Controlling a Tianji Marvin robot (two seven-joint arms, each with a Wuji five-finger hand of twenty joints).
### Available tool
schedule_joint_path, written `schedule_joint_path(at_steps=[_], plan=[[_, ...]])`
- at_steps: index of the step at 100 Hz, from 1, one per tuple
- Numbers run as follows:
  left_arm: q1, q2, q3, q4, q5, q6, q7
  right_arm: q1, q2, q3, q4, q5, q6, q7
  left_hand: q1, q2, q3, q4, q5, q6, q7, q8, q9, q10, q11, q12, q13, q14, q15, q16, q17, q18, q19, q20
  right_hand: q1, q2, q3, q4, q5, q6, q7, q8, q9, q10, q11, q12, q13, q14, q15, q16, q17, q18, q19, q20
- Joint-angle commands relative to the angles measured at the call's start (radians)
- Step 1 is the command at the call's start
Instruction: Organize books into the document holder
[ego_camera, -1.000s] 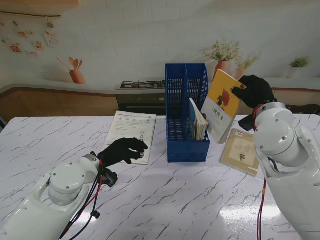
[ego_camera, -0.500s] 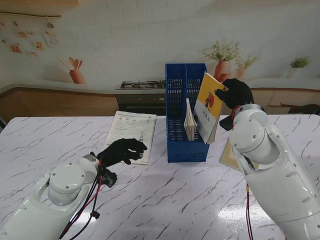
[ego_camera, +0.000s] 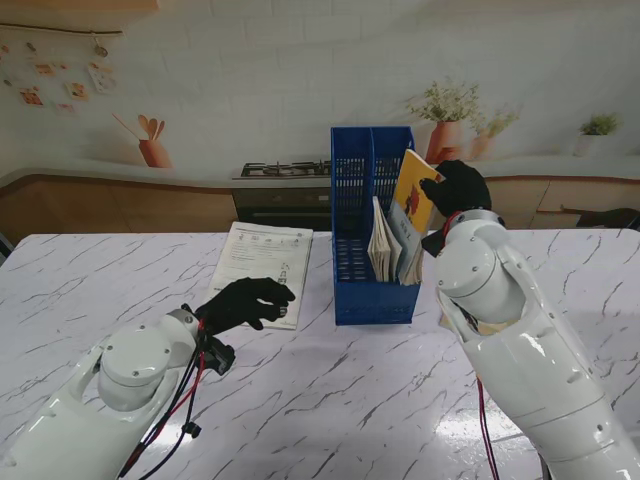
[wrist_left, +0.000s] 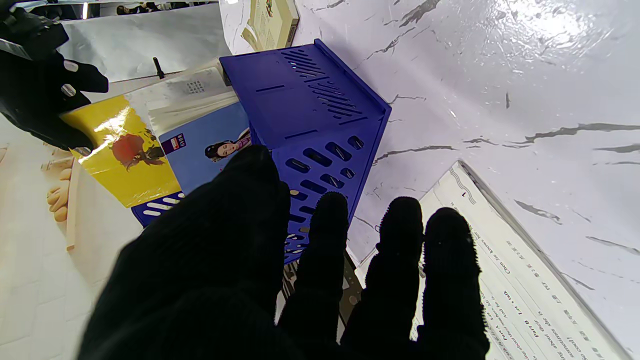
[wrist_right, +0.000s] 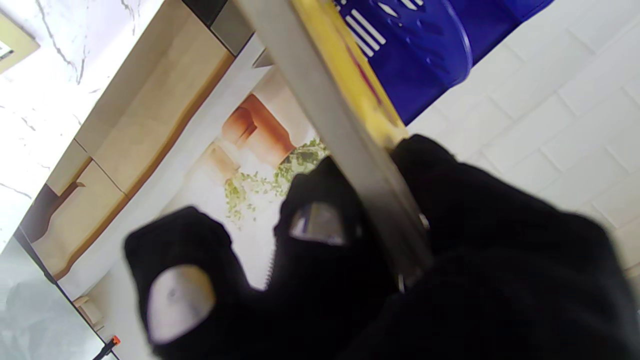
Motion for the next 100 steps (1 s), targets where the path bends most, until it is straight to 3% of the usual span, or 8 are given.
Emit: schedule_joint_path(at_steps=[1,65,100], plan=[[0.0,-0.005,0.004,0.004,-0.006,-0.021,-0.011,0.011,-0.018,-0.012,0.011,0.012,-0.006,-0.006,0.008,-0.005,-0.026,-0.002,0.015,-0.003,0.011,0.0,0.011,-0.03,-0.005,-0.01,0.009,-0.017,0.002,-0.011,0.007,0.022,-0.007,0.007,0.228,0.159,0.198,0.046,0.057,-0.417,0.453,0.071,-0.007,-0.157,0.041,-0.014,0.025,-0.078,-0.021,-0.005,0.037,-0.528,0.124,-0.004],[0.001,-0.005,0.004,0.011,-0.012,-0.015,-0.012,0.096,-0.057,-0.042,0.086,0.07,0.015,-0.077,0.014,0.0,-0.036,-0.005,0.015,-0.003,0.013,-0.002,0.008,-0.029,-0.004,-0.01,0.005,-0.018,0.002,-0.012,0.006,0.02,-0.01,0.005,0.237,0.161,0.197,0.034,0.044,-0.403,0.469,0.064,-0.021,-0.148,0.043,-0.013,0.013,-0.087,-0.058,-0.02,0.031,-0.532,0.085,-0.017],[0.007,-0.006,0.0,0.015,-0.016,-0.016,-0.013,0.073,-0.063,-0.065,0.182,0.099,-0.085,-0.113,0.017,-0.003,-0.04,-0.006,0.018,-0.004,0.017,-0.002,0.011,-0.031,-0.003,-0.01,0.006,-0.017,0.002,-0.012,0.006,0.02,-0.011,0.005,0.239,0.172,0.18,0.034,0.036,-0.419,0.481,0.06,-0.033,-0.162,0.049,-0.015,-0.003,-0.085,-0.065,-0.023,0.025,-0.521,0.054,-0.023]])
